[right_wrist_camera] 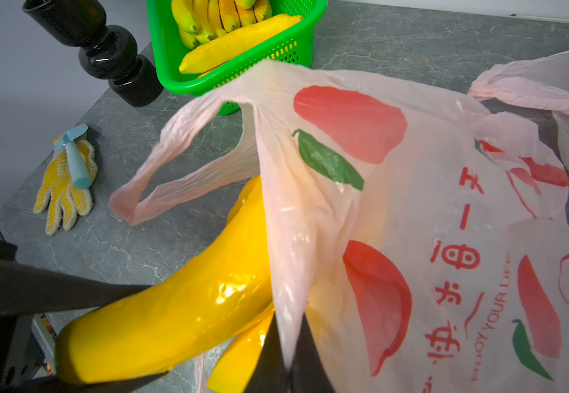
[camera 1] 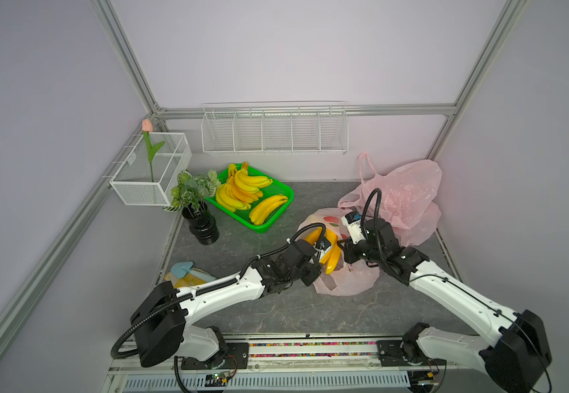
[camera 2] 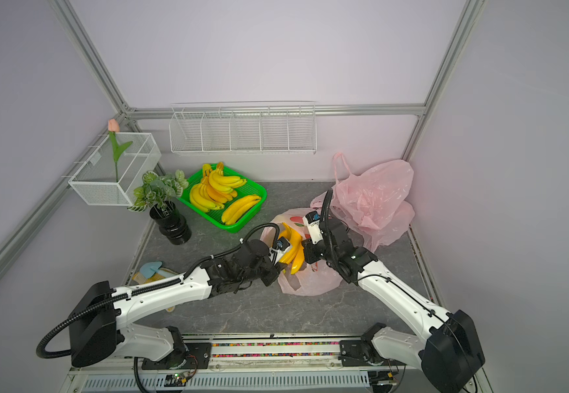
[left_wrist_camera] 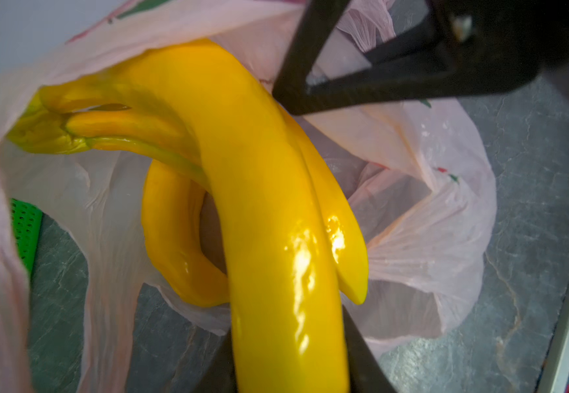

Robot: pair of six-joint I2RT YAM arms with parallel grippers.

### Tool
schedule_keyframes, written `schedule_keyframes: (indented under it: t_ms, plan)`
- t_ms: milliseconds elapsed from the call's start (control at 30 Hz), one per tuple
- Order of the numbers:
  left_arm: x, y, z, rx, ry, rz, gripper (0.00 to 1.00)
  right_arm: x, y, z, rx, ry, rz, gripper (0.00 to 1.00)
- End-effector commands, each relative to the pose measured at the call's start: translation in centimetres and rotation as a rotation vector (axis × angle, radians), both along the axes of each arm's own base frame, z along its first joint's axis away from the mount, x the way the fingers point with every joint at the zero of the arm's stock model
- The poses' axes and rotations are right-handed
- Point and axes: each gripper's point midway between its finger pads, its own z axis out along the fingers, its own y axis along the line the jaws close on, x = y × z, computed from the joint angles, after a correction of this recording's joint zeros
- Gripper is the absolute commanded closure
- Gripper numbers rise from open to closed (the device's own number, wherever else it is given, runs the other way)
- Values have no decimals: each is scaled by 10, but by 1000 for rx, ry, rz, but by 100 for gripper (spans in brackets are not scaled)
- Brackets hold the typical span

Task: Place the banana into a plastic bag & tie a knot
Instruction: Place the banana into the plastic bag.

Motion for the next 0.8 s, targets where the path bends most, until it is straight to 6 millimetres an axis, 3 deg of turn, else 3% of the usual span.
schedule_keyframes:
  t_ms: [0,300,400,567,767]
  plan:
    - [25,-9,23,-41,-48,18,85,-8,4,-10,-10,16,33,94]
    - [28,-53,-12,6,59,-103,83,-4,7,-6,68,20,-7,93]
    - [17,-63,-15,-7,109,-172,77,0,1,-5,92,23,-53,93]
    - [11,-61,-19,2,159,-174,58,9,-16,-6,93,17,-140,93]
    - [4,-41,-19,23,169,-132,38,11,-29,-5,78,-1,-188,93]
